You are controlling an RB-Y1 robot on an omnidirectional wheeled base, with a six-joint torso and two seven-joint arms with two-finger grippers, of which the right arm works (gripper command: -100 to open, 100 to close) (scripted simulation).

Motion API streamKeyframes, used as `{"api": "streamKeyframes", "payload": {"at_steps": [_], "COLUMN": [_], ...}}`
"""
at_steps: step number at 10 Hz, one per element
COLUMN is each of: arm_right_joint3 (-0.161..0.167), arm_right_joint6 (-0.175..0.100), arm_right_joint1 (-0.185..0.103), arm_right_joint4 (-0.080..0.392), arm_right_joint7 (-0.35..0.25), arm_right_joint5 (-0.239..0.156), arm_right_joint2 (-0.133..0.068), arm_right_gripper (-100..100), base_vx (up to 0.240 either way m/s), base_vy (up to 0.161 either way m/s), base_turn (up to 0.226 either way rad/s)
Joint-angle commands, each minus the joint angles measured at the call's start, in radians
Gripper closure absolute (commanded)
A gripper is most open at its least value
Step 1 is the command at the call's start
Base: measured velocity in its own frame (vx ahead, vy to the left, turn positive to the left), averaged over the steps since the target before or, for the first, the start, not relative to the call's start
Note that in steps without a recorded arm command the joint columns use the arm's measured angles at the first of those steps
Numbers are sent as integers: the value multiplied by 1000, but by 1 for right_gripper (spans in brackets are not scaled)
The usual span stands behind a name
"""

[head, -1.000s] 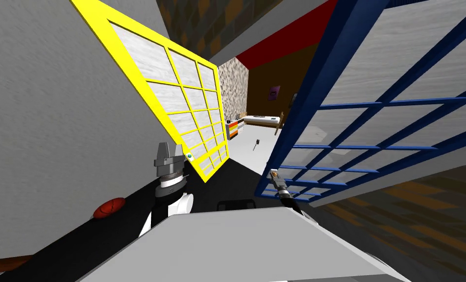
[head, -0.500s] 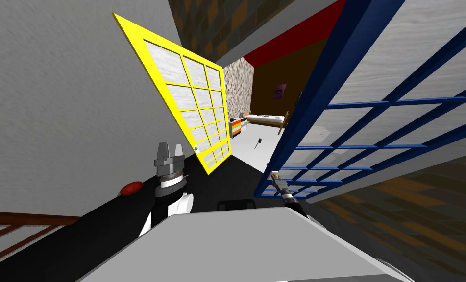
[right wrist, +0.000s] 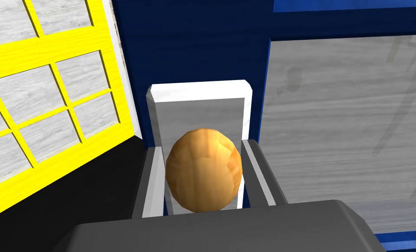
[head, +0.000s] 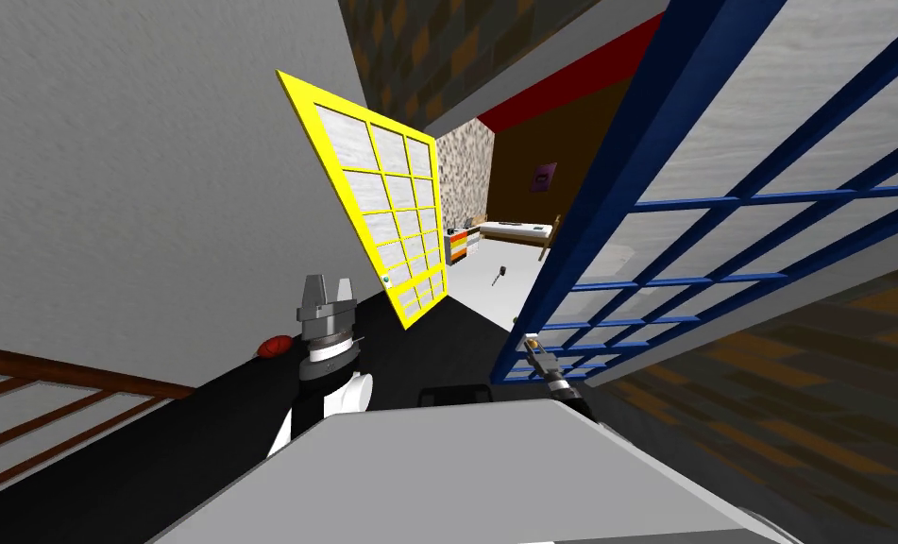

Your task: Pull the door open

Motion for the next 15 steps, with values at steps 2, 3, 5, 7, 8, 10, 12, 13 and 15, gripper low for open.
{"api": "streamKeyframes", "payload": {"at_steps": [2, 3, 5, 7, 8, 10, 12, 13, 15], "arm_right_joint3": [19, 25, 36, 44, 42, 50, 55, 58, 64], "arm_right_joint6": [-36, -50, -75, -94, -87, -107, -126, -137, -158], "arm_right_joint1": [9, 11, 15, 19, 14, 18, 20, 21, 23], "arm_right_joint4": [15, 22, 35, 45, 44, 60, 74, 81, 96], "arm_right_joint7": [-24, -32, -49, -61, -57, -67, -75, -80, -89], "arm_right_joint5": [13, 17, 25, 31, 30, 34, 36, 38, 41], "arm_right_joint2": [-15, -21, -33, -42, -39, -43, -47, -50, -55], "arm_right_gripper": [100, 100, 100, 100, 100, 100, 100, 100, 100], "base_vx": [-217, -188, -202, -199, -86, -161, -178, -186, -222], "base_vy": [-71, -44, -58, -55, -26, -49, -56, -85, -60], "base_turn": [166, 124, 129, 82, 21, 148, 139, 170, 174]}}
